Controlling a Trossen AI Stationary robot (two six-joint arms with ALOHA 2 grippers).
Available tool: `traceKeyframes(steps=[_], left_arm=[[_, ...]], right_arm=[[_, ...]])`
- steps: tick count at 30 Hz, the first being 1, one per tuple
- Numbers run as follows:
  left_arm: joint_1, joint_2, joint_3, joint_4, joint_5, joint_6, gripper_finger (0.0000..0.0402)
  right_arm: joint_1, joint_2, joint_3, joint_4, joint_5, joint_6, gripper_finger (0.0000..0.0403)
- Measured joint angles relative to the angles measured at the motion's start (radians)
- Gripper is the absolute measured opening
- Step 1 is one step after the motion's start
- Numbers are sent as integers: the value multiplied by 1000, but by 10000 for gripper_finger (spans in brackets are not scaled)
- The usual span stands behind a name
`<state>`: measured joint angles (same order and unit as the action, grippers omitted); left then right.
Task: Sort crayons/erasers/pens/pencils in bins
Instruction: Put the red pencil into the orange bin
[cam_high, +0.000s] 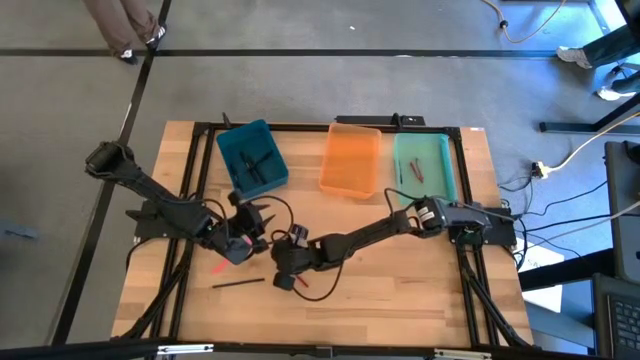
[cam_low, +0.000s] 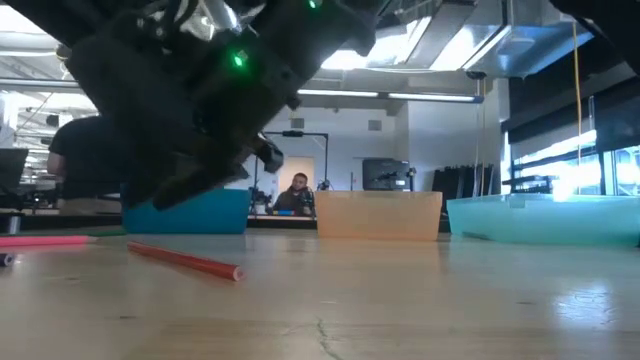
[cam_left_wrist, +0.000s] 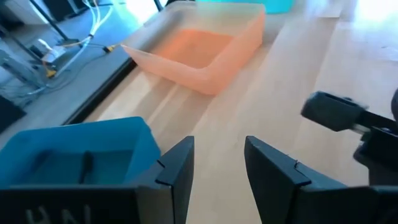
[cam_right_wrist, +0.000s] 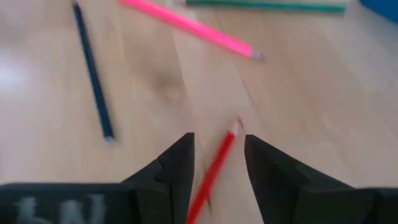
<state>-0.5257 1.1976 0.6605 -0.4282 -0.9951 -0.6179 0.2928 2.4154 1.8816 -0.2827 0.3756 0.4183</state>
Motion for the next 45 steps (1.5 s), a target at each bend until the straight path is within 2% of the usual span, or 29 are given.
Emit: traceKeyframes(steps=[3, 7, 11, 14, 20, 22, 27, 30, 34, 40, 45], left_arm=[[0, 0, 0, -14, -18, 0, 135], [0, 0, 0, -27, -44, 4, 135], [15, 0, 0, -36, -44, 3, 135], [20, 0, 0, -36, -40, 2, 135], [19, 0, 0, -65, -37, -4, 135], [19, 0, 0, -66, -37, -4, 135], [19, 0, 0, -79, -36, -7, 135], [19, 0, 0, -100, -36, -19, 135], [19, 0, 0, -132, -35, -55, 135], [15, 1, 0, -171, -35, -97, 135], [14, 1, 0, -179, -35, -110, 135]], right_arm=[[0, 21, -5, -15, -8, 36, 145], [1, 54, -2, -22, -75, 56, 145], [1, 64, 2, -54, -78, 79, 135], [0, 66, 2, -67, -74, 75, 105], [-1, 67, 6, -105, -76, 74, 17], [0, 66, 6, -119, -80, 70, 15], [0, 54, 4, -133, -81, 47, 43], [0, 32, 0, -174, -85, 23, 39], [1, -14, -5, -280, -44, -6, 23], [-4, -86, -6, -496, 112, -3, 14], [-22, -144, -5, -619, 191, -3, 14]])
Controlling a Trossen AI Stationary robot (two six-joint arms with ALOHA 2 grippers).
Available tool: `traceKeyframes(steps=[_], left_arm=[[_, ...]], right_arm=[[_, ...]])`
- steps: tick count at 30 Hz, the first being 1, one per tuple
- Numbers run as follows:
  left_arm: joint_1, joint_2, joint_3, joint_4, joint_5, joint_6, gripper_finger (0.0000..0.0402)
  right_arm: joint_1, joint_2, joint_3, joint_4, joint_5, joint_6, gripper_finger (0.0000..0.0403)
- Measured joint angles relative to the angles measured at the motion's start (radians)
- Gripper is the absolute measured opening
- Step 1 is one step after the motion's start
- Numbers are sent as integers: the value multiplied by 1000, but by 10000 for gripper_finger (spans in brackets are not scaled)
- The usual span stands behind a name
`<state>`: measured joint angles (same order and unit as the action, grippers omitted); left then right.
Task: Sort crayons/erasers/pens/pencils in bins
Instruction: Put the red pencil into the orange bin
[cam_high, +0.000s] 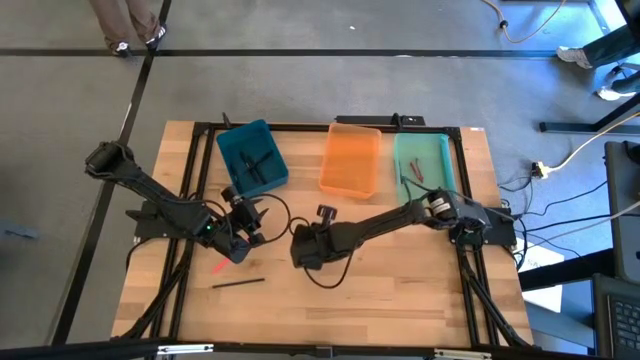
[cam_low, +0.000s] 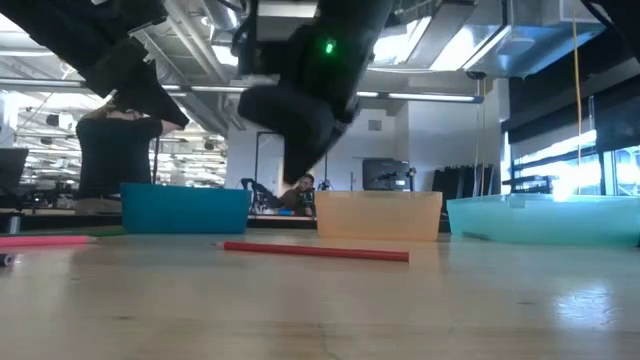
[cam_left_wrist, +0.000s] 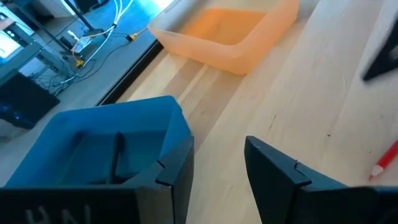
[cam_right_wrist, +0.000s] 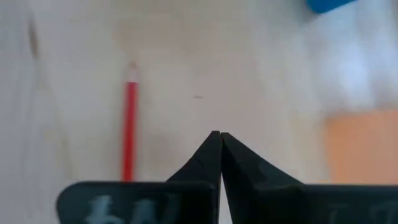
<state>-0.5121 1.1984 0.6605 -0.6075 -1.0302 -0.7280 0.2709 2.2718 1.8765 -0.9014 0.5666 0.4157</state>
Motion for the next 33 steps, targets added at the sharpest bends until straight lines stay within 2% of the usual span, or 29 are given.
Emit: traceKeyframes(steps=[5, 10, 13, 18, 25, 33], left_arm=[[0, 0, 0, -9, 2, -4, 135], [0, 0, 0, -9, 2, -5, 135], [0, 0, 0, -7, 2, -11, 135], [0, 0, 0, -6, 3, -30, 135], [-2, 0, -5, -3, 3, -30, 135], [0, 0, -53, -4, 4, -57, 135]], right_arm=[[-31, -61, 1, -70, -1, 41, 15], [-39, -66, 2, -56, -204, 54, 23], [-25, -61, -1, -32, -284, 55, 37], [-21, -39, -2, -30, -312, 55, 72], [-15, 42, -2, 29, -414, 51, 119], [-14, 81, 1, 21, -421, 14, 113]])
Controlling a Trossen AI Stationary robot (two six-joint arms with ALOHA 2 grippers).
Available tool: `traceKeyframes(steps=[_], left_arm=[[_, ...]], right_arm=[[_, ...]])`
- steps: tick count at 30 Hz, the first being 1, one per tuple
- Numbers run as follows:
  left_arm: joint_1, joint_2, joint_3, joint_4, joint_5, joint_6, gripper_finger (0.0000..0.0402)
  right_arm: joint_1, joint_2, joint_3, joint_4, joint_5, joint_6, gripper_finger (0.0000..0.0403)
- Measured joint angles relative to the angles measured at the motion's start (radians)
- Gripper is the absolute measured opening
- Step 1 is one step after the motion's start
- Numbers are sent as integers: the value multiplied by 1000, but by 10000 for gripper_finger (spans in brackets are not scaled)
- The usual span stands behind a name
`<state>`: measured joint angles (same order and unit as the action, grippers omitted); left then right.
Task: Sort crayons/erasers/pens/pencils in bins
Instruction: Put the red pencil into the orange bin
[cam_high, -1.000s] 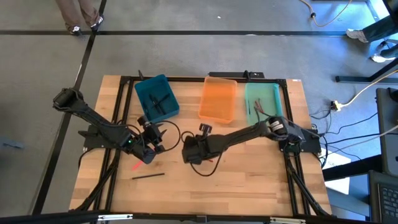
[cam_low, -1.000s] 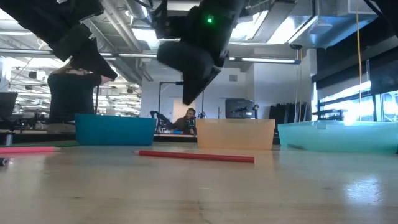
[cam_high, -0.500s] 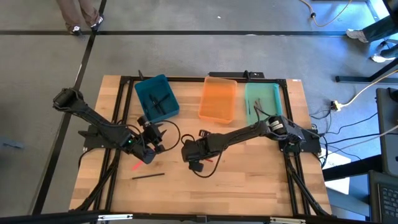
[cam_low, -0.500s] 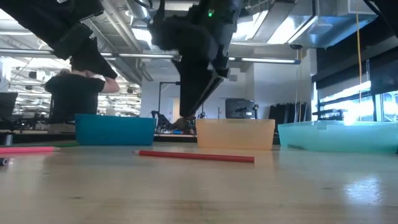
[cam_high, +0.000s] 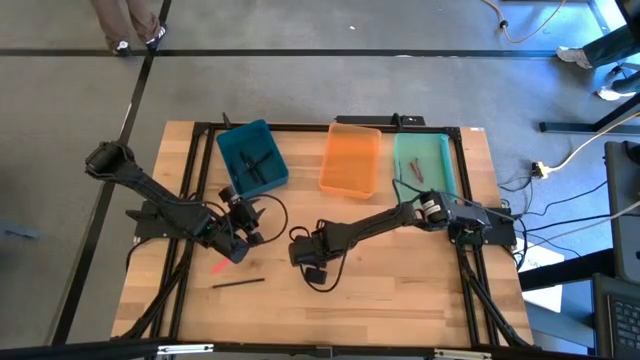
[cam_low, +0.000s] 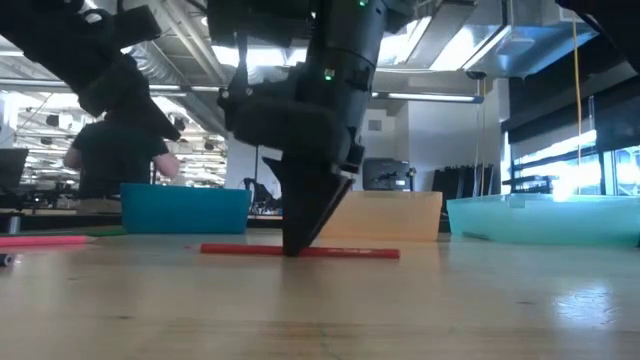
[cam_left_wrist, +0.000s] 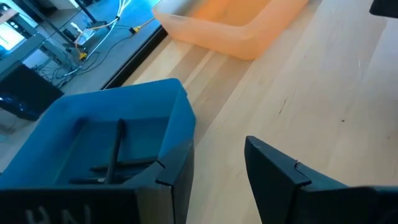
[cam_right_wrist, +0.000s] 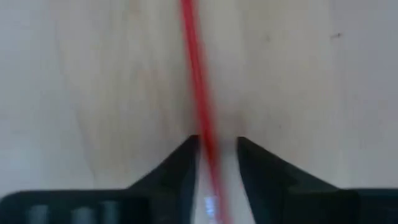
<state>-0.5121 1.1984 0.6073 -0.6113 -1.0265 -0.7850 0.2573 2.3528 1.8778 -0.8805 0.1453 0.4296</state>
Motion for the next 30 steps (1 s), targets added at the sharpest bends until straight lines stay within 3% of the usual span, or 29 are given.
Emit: traceKeyframes(steps=[12, 30], left_arm=[[1, 0, -6, 2, 0, -2, 135], [1, 0, -6, 2, -1, 1, 135]], right_arm=[[-9, -2, 1, -3, -40, -71, 9], [-10, -2, 60, -94, -46, -76, 13]])
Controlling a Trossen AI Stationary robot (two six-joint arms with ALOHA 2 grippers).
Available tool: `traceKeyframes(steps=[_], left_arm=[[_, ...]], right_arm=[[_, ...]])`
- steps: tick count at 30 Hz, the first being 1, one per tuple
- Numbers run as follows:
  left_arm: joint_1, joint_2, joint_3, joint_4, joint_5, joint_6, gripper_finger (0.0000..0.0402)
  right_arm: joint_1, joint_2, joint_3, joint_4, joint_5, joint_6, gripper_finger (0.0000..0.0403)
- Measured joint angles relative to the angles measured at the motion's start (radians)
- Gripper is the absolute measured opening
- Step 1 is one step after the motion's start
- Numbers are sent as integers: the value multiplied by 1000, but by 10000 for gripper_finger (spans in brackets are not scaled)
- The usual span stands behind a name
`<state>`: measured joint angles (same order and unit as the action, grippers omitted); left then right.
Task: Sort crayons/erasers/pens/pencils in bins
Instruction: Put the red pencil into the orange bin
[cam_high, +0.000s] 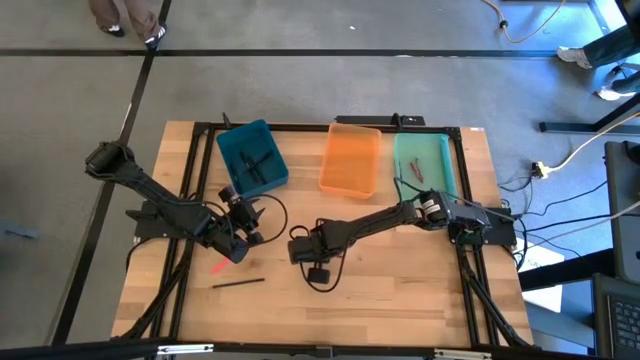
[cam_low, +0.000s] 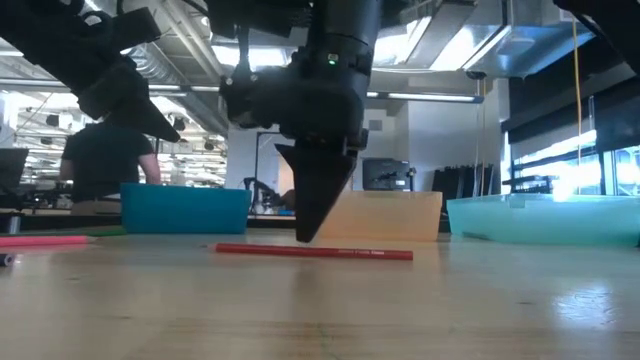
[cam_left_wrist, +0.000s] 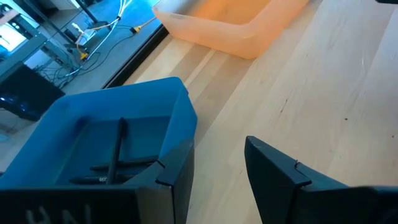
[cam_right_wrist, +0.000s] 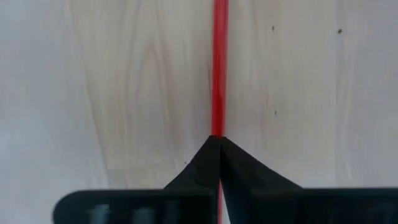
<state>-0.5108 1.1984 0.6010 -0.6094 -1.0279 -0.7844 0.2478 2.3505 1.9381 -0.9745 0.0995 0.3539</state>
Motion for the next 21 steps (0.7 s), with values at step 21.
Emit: traceKeyframes(steps=[21], left_arm=[[0, 0, 0, 0, -7, 1, 135]], right_arm=[[-1, -8, -73, -15, -69, -24, 46]])
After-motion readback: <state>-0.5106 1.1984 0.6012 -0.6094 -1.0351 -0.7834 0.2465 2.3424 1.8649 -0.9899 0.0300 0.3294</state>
